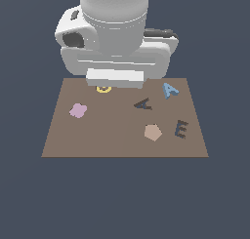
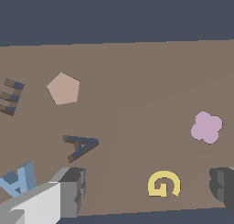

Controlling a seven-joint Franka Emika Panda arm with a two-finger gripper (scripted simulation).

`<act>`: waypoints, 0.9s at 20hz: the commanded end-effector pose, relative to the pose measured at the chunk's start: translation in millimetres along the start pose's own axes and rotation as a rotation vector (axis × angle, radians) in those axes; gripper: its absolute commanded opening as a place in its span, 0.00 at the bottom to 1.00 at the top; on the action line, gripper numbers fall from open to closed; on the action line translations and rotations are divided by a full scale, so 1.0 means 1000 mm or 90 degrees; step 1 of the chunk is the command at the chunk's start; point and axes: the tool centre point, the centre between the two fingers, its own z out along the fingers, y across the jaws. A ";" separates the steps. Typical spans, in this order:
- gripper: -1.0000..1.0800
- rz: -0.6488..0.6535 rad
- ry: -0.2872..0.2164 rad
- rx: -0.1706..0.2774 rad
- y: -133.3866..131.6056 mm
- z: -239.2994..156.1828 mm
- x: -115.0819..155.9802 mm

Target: Insert a designated object into the corresponding slot on a board.

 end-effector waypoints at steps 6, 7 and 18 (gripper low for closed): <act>0.96 -0.018 0.001 0.001 -0.011 0.006 -0.003; 0.96 -0.026 0.001 0.001 -0.016 0.009 -0.004; 0.96 -0.193 0.007 0.010 -0.117 0.067 -0.044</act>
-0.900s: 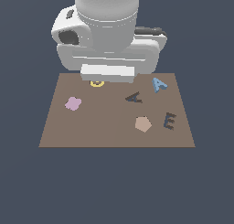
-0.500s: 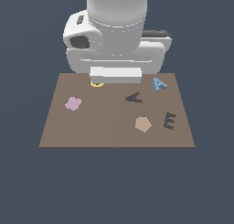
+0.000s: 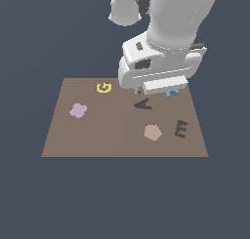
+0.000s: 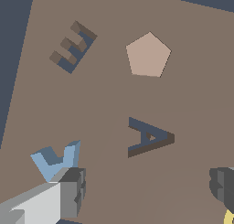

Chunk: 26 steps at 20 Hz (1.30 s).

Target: Insert a designated object into the corresponding slot on a board.

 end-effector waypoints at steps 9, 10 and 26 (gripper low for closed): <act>0.96 -0.127 0.004 0.006 -0.078 0.045 -0.025; 0.96 -0.132 0.004 0.006 -0.081 0.047 -0.026; 0.00 -0.137 0.004 0.004 -0.084 0.069 -0.028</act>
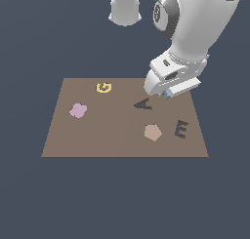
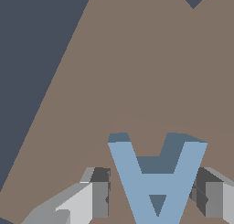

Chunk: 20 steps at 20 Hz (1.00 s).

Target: Insert a designated object into the corresponding slot on a board.

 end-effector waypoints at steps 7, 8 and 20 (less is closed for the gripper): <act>0.00 0.000 0.001 0.000 0.000 0.001 0.000; 0.00 0.000 0.001 0.000 0.000 0.001 0.000; 0.00 -0.034 0.001 0.000 0.004 0.000 -0.002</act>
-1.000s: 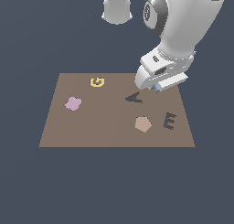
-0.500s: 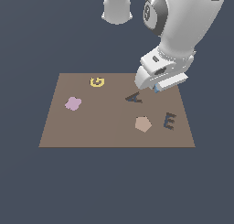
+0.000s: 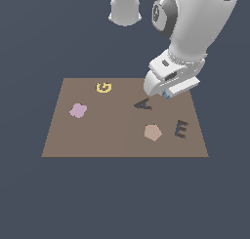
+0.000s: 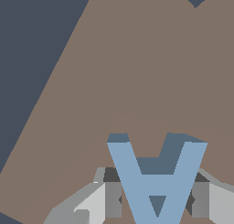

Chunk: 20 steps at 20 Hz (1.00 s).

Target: Insert a designated object into the corresponding slot on a board.

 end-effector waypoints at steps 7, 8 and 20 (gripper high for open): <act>0.00 -0.082 0.000 0.000 0.010 -0.001 -0.006; 0.00 -0.096 0.000 0.000 0.012 -0.001 -0.007; 0.00 -0.320 0.000 0.000 0.044 -0.004 -0.015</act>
